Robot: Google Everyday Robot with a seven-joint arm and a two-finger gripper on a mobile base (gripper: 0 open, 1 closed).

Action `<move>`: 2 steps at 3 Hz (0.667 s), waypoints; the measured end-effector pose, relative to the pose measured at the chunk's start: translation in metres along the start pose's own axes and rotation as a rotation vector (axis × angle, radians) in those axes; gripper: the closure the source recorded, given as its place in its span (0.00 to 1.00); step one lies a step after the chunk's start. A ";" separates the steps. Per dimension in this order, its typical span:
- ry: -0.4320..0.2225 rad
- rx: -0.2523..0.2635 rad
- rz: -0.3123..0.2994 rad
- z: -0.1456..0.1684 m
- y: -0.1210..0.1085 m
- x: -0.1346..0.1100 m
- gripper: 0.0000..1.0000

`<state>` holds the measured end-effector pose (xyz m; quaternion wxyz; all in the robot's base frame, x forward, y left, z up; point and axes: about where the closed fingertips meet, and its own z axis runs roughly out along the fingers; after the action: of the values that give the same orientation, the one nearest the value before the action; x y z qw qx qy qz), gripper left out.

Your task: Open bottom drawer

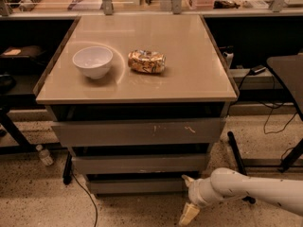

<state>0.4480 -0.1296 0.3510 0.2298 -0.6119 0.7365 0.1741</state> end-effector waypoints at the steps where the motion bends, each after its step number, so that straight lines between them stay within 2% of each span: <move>1: -0.081 0.044 -0.025 0.015 -0.001 0.018 0.00; 2: -0.162 0.106 -0.078 0.026 -0.026 0.027 0.00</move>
Offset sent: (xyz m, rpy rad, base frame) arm 0.0579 -0.0237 -0.0485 0.2082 -0.2932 0.0296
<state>0.4728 -0.1426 0.3145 0.3274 -0.6111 0.6992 0.1746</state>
